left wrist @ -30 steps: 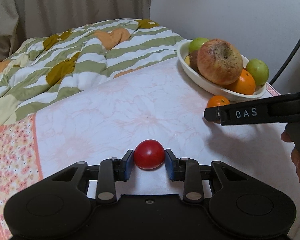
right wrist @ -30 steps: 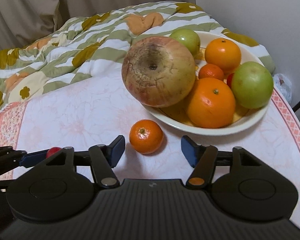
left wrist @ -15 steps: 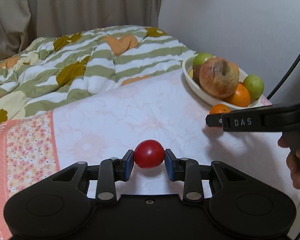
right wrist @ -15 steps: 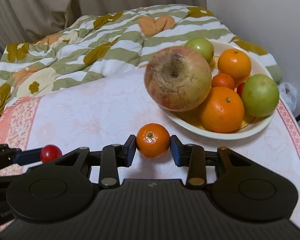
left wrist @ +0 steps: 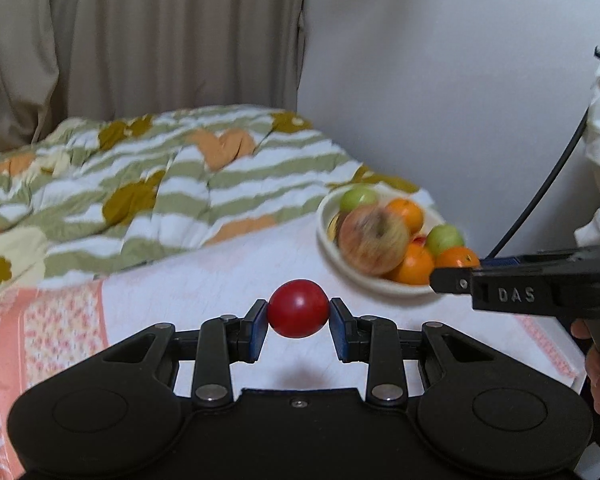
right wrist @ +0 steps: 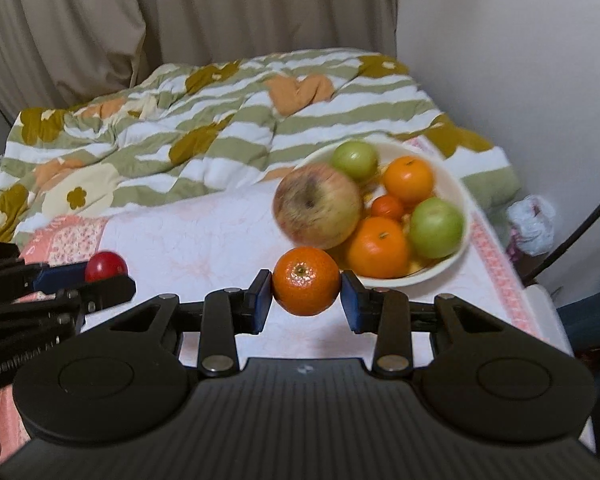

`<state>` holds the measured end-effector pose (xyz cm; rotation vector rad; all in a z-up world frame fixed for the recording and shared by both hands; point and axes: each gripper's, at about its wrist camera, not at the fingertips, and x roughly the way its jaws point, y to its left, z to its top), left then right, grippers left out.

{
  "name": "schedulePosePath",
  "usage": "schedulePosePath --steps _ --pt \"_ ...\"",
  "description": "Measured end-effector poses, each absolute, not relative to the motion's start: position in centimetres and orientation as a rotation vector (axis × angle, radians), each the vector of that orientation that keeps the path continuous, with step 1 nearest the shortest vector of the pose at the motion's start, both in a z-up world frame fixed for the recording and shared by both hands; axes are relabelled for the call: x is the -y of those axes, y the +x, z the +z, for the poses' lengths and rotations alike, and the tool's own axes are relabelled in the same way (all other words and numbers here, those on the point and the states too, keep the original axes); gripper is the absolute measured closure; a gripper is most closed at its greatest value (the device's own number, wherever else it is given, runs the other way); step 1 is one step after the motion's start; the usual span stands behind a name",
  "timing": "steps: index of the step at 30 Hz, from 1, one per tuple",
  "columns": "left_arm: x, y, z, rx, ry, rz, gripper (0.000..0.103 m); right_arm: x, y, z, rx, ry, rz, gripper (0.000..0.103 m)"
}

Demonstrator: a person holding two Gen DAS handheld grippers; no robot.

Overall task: Organize fruits
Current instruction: 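Carry the tomato and mandarin to the white bowl and release them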

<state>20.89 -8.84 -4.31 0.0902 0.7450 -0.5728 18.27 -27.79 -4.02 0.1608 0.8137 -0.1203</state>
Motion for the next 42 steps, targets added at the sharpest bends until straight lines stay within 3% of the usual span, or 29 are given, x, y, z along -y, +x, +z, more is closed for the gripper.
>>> schedulePosePath --steps 21,42 --pt "22.1 21.7 -0.3 -0.635 0.054 -0.397 0.067 42.0 21.1 -0.6 -0.729 0.077 0.063 0.051" --pt "30.9 29.9 -8.1 -0.821 0.222 -0.43 0.066 48.6 27.3 -6.5 -0.828 0.161 0.033 0.051"
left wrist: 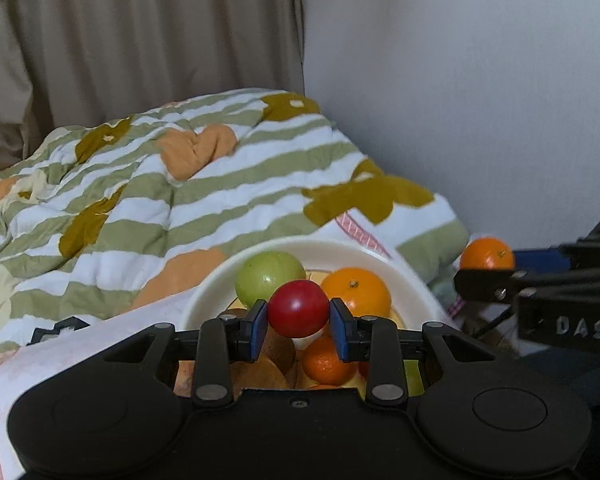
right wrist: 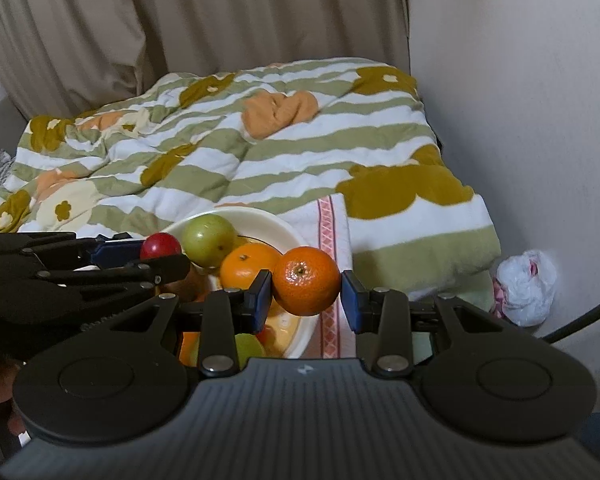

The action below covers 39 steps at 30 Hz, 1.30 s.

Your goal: Organize fruits

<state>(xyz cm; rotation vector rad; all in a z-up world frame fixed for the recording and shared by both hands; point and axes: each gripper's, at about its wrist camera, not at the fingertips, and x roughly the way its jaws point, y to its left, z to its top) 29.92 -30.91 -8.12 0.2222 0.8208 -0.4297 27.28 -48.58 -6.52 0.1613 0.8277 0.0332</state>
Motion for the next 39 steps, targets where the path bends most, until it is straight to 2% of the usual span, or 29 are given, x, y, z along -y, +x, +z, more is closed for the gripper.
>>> schedulePosePath --steps 3,4,5,7,8,21,34,35,37,38,39 --pt "31.4 30.2 -8.8 -0.825 0.254 -0.445 0.065 49.0 27.4 -7.2 -0.838 0.18 0.013 0.051" --pt "31.5 30.3 -8.9 -0.823 0.265 -0.445 0.058 49.1 27.5 -7.3 -0.84 0.184 0.008 0.051" --pt "31.7 30.3 -8.8 -0.817 0.274 -0.441 0.05 49.1 27.5 -7.4 -0.841 0.187 0.005 0.051" --pt "31.5 30.1 -8.3 -0.785 0.281 -0.426 0.009 49.3 27.5 -7.4 -0.843 0.191 -0.002 0.051" --pt "31.3 29.7 -8.0 -0.759 0.283 -0.419 0.005 49.3 27.4 -7.4 -0.842 0.191 -0.005 0.051" --pt "26.7 27.6 -5.6 -0.745 0.21 -0.321 0.004 48.5 28.6 -7.4 -0.848 0.184 0.037 0.051" --pt "24.6 25.7 -5.4 -0.733 0.131 -0.227 0.004 47.2 30.1 -10.2 -0.884 0.165 0.118 0.049" --pt "24.5 25.6 -5.4 -0.734 0.13 -0.221 0.004 47.2 30.1 -10.1 -0.874 0.169 0.124 0.047" --pt "24.2 25.2 -5.4 -0.732 0.125 -0.205 0.004 47.1 29.8 -9.9 -0.847 0.177 0.136 0.03" --pt "24.1 25.0 -5.4 -0.732 0.122 -0.198 0.004 47.1 29.7 -9.7 -0.834 0.178 0.132 0.007" --pt "24.0 24.9 -5.3 -0.733 0.119 -0.191 0.004 47.1 29.4 -9.6 -0.819 0.178 0.126 0.0"
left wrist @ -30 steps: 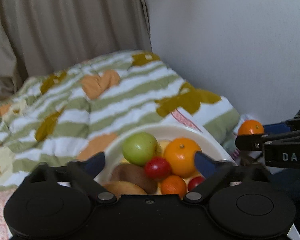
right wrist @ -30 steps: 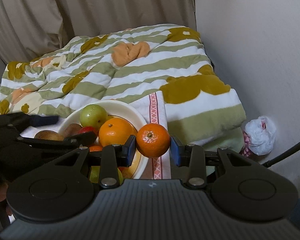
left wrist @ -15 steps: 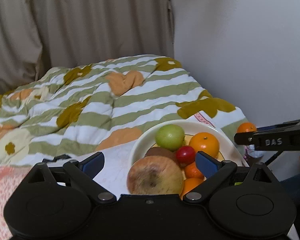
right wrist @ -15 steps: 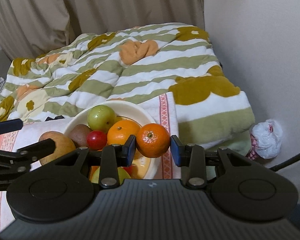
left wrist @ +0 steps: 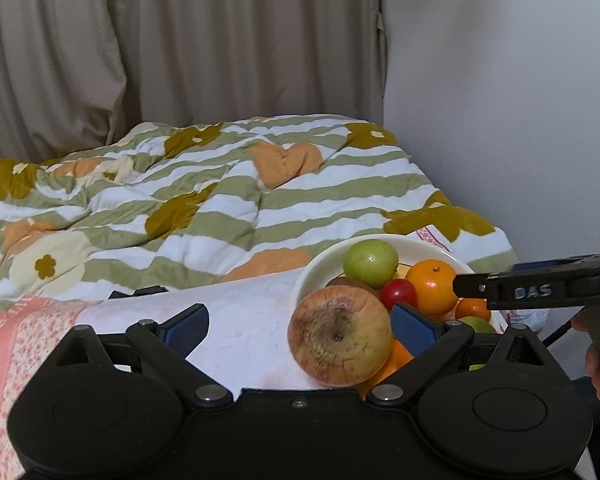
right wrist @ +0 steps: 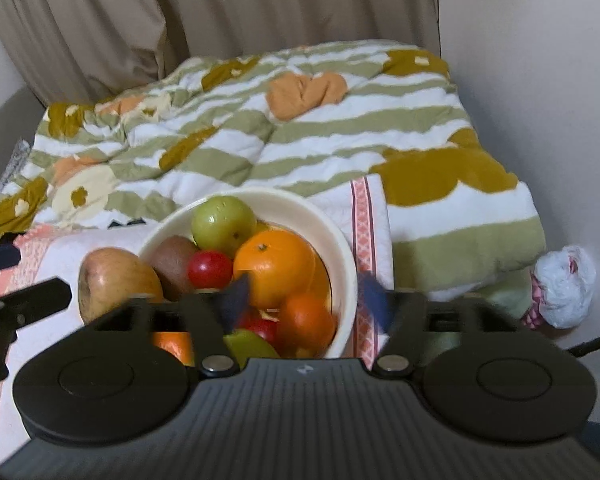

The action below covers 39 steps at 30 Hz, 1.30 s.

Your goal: Organize fruits

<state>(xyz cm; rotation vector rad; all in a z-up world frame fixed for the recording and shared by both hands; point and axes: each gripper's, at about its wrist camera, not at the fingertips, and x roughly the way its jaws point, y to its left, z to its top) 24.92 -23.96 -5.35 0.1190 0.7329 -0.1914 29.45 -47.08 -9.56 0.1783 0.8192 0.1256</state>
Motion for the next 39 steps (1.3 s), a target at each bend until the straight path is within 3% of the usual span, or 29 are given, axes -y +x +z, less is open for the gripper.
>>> schedulePosePath --steps 17,29,39 --pt "19.3 20.4 -1.4 -0.641 0.067 -0.113 0.003 44.9 25.7 -4.1 -0.738 0.173 0.13 0.0" --pt "11.7 13.2 3.8 -0.522 0.04 -0.082 0.002 38.4 17.1 3.7 -0.627 0.152 0.101 0.0" --pt "8.4 7.5 4.6 -0.501 0.033 -0.087 0.0 32.7 9.0 4.8 -0.604 0.032 0.057 0.0"
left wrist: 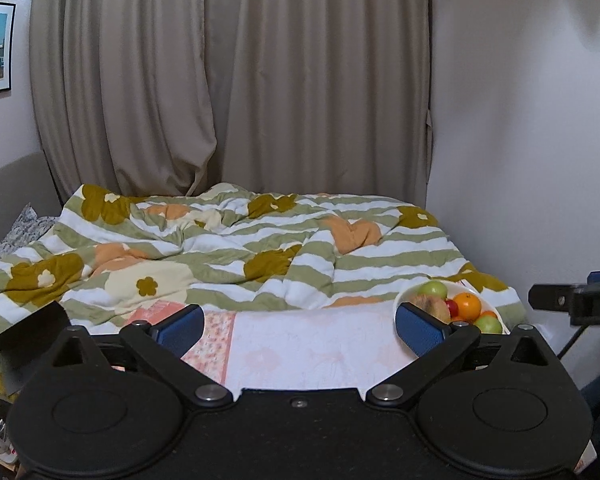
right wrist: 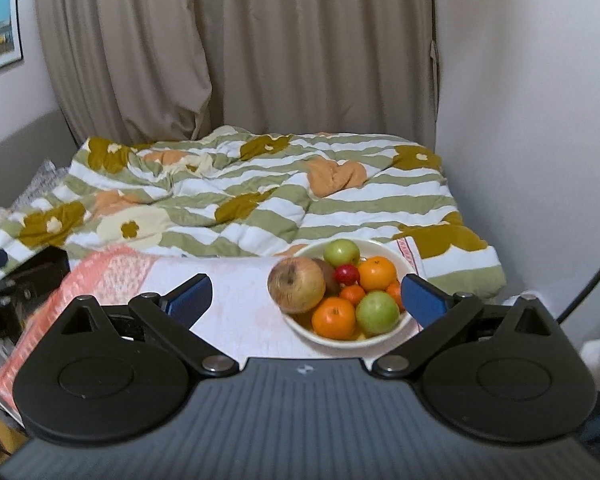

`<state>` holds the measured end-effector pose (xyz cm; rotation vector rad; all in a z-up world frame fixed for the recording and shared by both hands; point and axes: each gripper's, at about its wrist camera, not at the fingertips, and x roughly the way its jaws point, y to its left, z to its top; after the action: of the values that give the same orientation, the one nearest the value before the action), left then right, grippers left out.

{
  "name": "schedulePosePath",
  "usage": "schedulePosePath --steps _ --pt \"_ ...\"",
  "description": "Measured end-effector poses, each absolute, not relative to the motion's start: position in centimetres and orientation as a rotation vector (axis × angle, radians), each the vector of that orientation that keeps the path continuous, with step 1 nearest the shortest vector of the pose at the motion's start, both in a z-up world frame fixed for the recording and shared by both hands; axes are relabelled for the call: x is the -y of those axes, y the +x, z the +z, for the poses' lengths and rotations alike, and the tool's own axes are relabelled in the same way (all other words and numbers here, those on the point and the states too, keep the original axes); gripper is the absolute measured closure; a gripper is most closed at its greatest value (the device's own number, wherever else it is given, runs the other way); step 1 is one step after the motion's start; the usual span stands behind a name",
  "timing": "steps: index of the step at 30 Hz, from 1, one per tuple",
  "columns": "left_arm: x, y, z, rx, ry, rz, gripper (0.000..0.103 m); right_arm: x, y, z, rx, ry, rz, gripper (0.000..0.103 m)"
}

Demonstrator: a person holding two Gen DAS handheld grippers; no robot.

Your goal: Organize fruits

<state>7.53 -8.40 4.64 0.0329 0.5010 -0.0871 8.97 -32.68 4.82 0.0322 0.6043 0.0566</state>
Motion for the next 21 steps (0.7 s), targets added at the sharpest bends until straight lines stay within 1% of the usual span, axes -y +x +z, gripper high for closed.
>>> schedulePosePath --steps 8,21 --pt "7.6 5.2 4.1 -0.521 0.035 -0.103 0.0 31.9 6.0 3.0 -0.665 0.029 0.016 0.0" --pt "7.6 5.1 3.7 -0.533 0.036 -0.096 0.0 31.6 5.6 2.6 -0.678 0.025 -0.001 0.0"
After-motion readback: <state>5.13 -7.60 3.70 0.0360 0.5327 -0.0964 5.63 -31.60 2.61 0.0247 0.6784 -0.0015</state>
